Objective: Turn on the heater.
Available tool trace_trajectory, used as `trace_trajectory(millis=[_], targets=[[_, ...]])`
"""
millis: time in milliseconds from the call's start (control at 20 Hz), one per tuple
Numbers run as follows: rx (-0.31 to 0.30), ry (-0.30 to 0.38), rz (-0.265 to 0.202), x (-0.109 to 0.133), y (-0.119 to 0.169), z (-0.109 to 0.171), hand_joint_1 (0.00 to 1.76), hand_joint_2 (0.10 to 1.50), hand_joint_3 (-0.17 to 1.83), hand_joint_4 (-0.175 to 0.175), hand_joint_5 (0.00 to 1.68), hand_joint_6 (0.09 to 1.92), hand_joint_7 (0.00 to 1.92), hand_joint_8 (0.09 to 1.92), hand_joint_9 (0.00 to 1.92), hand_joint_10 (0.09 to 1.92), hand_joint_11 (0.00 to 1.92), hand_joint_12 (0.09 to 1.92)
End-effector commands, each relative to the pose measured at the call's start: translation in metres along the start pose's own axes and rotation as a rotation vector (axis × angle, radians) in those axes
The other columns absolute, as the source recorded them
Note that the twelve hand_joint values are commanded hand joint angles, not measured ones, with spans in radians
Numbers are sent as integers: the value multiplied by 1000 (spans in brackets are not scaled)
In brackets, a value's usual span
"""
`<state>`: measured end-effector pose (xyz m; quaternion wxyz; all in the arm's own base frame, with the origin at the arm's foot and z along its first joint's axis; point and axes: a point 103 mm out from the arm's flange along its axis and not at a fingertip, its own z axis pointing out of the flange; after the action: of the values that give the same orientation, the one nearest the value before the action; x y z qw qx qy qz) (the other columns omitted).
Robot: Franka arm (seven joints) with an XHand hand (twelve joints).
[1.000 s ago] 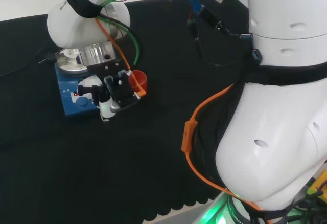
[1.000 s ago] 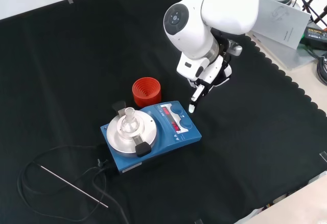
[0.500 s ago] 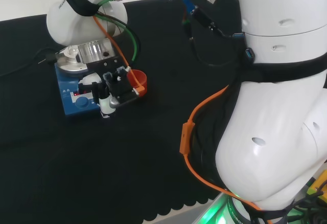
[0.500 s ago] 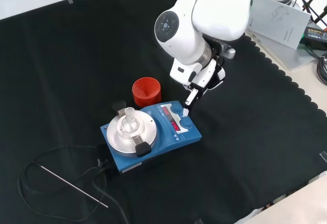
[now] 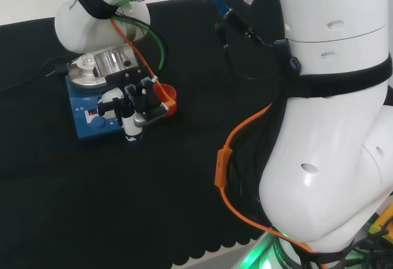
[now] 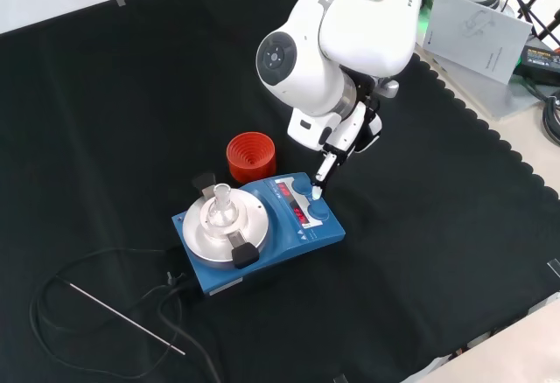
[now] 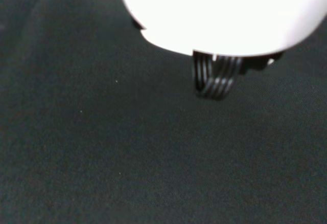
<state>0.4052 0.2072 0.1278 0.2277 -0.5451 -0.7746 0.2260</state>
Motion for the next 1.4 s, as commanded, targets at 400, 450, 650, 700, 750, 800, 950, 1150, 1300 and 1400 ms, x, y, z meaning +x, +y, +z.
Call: trace_trajectory(millis=[400,450,650,700,750,800,950,1150,1300,1400], targets=[[29,-12,-7,6,1,7,1504,222,1766,-34,31,391,1363,1559,1594,1389,1399,1337],[29,-12,-9,7,1,7,1517,257,1697,-35,31,389,1422,1555,1595,1391,1400,1339],[33,-16,-9,9,2,8,1497,198,1816,-34,34,382,1331,1573,1596,1395,1401,1342],[34,-18,-10,9,2,8,1496,194,1824,-34,35,382,1325,1574,1597,1396,1401,1343],[36,-20,-10,9,3,8,1495,193,1828,-34,35,381,1322,1574,1598,1396,1401,1343],[38,-24,-9,10,4,8,1495,192,1830,-34,35,381,1321,1575,1598,1397,1401,1343],[44,-32,-9,15,8,7,1495,191,1831,-34,36,380,1320,1575,1600,1398,1402,1345],[49,-23,-11,18,12,9,1495,191,1831,-35,37,378,1320,1575,1601,1401,1404,1347],[53,-24,-17,17,13,12,1494,191,1831,-35,38,377,1321,1576,1602,1402,1405,1348],[59,-30,-13,17,13,12,1494,191,1831,-35,39,376,1321,1576,1603,1403,1406,1349]])
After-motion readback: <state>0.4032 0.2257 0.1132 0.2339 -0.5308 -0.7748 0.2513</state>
